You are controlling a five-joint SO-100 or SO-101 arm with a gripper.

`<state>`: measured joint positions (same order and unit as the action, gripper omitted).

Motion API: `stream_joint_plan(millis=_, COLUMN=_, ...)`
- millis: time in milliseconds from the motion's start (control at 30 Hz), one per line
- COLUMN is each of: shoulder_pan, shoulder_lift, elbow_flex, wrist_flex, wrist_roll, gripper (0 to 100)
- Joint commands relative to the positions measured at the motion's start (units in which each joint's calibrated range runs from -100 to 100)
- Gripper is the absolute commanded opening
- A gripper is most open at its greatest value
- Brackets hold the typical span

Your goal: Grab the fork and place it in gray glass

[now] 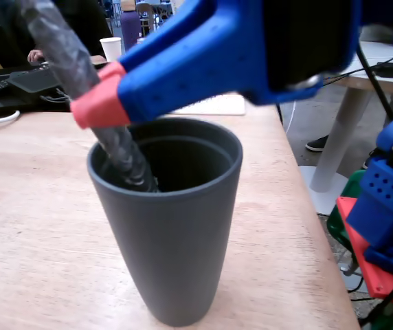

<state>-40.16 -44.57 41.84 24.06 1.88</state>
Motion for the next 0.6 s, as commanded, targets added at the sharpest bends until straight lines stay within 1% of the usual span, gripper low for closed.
stream_joint_plan(millis=0, shoulder_pan=0.1, shoulder_lift=-2.4, elbow_flex=2.5, wrist_flex=-3.5, wrist_roll=0.2, gripper=0)
stream_joint_plan(millis=200, shoulder_pan=0.1, shoulder_lift=-2.1, elbow_flex=2.7, wrist_flex=-2.4, wrist_roll=0.3, gripper=0)
stream_joint_plan(millis=267, shoulder_pan=0.1, shoulder_lift=-2.2, elbow_flex=5.8, wrist_flex=-2.4, wrist_roll=2.1, gripper=0)
stream_joint_plan(millis=300, shoulder_pan=0.1, shoulder_lift=-2.3, elbow_flex=8.0, wrist_flex=-2.4, wrist_roll=3.9, gripper=4)
stream_joint_plan(millis=333, shoulder_pan=0.1, shoulder_lift=-2.3, elbow_flex=9.7, wrist_flex=-2.4, wrist_roll=4.6, gripper=10)
stream_joint_plan(millis=400, shoulder_pan=0.1, shoulder_lift=-2.4, elbow_flex=11.5, wrist_flex=-2.5, wrist_roll=4.7, gripper=24)
stream_joint_plan(millis=467, shoulder_pan=0.1, shoulder_lift=-2.4, elbow_flex=11.6, wrist_flex=-2.5, wrist_roll=4.7, gripper=35)
stream_joint_plan(millis=500, shoulder_pan=0.1, shoulder_lift=-2.4, elbow_flex=11.1, wrist_flex=-2.6, wrist_roll=4.7, gripper=38)
stream_joint_plan(millis=567, shoulder_pan=0.1, shoulder_lift=-2.4, elbow_flex=10.6, wrist_flex=-3.4, wrist_roll=4.7, gripper=38)
